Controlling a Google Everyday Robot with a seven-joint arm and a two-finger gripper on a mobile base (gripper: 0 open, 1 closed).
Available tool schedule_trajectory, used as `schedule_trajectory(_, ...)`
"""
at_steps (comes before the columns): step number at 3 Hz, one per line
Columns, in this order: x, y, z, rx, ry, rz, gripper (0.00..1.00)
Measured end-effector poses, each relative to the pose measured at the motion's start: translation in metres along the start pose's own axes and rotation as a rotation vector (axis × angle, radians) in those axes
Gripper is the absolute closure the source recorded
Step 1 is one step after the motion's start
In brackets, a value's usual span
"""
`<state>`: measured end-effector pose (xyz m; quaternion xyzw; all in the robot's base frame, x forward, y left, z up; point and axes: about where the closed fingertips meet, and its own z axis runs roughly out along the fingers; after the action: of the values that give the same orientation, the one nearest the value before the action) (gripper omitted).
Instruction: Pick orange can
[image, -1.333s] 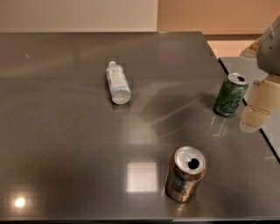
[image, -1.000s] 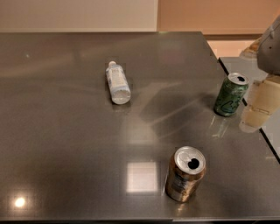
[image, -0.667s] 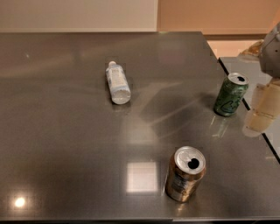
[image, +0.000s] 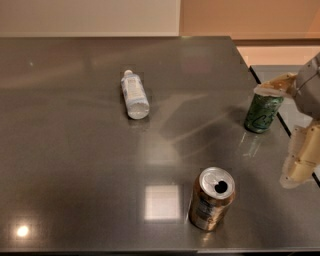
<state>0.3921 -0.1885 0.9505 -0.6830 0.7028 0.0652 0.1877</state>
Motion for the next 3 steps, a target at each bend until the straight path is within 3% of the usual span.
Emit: schedule_trajectory(3,-0.024,0.066,0.053,-0.11,-0.161,-0.009,0.0)
